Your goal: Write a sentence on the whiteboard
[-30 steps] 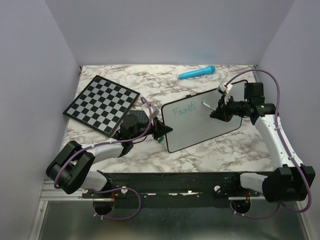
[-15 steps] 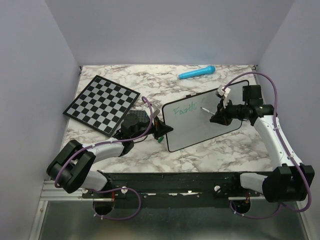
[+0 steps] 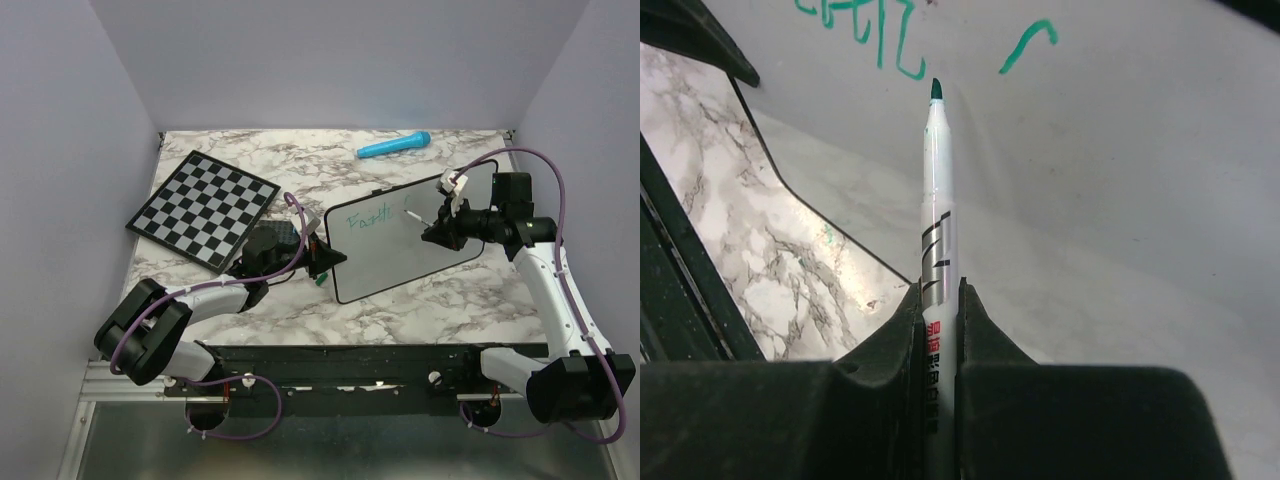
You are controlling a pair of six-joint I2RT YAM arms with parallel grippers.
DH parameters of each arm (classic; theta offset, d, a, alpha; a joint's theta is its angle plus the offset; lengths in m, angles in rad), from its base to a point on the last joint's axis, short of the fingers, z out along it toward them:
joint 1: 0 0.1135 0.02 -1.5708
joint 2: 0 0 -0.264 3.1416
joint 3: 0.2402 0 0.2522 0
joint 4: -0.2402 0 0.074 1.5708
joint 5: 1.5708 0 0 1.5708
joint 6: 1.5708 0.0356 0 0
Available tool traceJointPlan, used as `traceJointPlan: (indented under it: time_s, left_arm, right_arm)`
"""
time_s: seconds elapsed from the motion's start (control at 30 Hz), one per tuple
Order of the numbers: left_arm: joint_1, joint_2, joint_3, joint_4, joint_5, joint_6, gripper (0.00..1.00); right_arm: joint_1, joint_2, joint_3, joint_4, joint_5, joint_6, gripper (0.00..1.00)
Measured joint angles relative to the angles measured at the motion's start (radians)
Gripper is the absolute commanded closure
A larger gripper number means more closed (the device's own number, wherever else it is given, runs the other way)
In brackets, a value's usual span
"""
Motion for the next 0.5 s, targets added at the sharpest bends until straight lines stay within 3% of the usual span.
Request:
traceJointPlan:
  time_s: [0.5]
  left_arm:
    - [0.0, 0.005, 0.008, -0.001, 0.008, 0.013, 1.0]
  right_arm:
    - [0.0, 0.045, 0.031, 0.024, 0.037, 0.029, 1.0]
